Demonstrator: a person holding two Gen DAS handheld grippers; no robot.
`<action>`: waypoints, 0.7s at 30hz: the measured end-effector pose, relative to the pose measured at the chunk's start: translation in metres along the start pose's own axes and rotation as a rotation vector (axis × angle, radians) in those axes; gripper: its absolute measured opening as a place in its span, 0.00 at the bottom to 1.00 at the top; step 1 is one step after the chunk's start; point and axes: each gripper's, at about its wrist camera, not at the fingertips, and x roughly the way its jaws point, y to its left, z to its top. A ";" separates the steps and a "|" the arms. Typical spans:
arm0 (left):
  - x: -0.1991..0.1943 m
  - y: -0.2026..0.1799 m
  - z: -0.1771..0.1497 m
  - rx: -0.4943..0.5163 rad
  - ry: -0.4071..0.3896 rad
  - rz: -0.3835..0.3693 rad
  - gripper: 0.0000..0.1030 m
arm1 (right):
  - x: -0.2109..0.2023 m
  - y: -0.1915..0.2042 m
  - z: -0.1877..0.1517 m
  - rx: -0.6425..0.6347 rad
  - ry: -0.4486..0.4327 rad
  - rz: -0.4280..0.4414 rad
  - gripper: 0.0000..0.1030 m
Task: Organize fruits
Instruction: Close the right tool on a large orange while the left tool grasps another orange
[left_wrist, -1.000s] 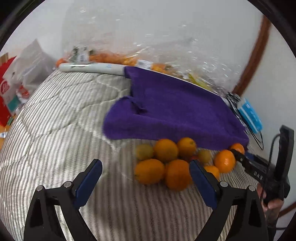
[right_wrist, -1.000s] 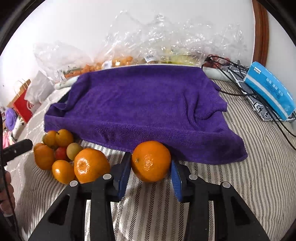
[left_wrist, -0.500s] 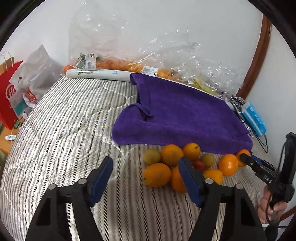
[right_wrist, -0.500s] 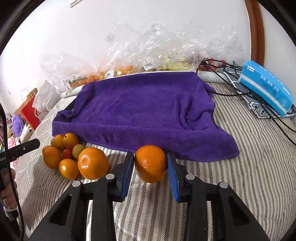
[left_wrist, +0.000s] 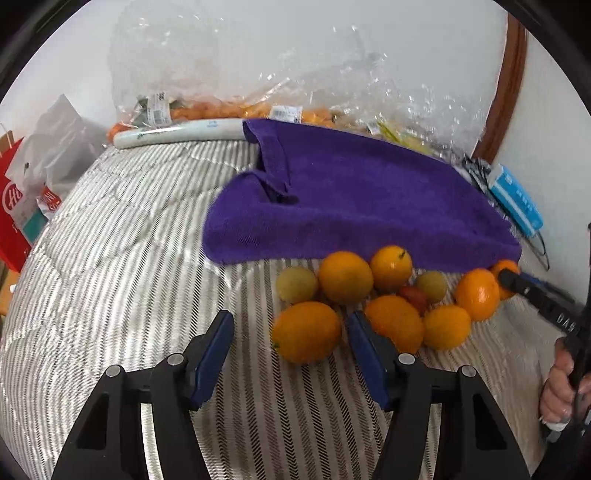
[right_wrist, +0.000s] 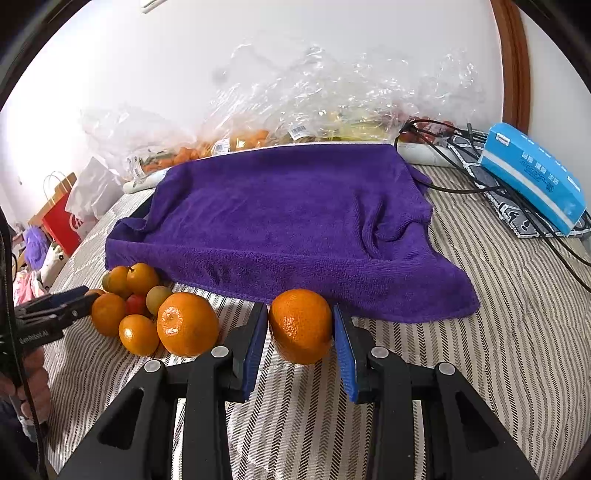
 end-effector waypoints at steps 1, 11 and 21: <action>0.000 -0.001 0.000 0.008 0.001 0.007 0.58 | 0.000 0.000 0.000 0.001 0.001 0.002 0.35; -0.006 0.001 -0.003 -0.018 -0.040 -0.109 0.34 | -0.003 0.001 0.000 -0.008 -0.017 0.018 0.34; -0.028 -0.003 -0.006 -0.008 -0.160 -0.114 0.34 | -0.019 0.015 -0.002 -0.072 -0.106 0.039 0.33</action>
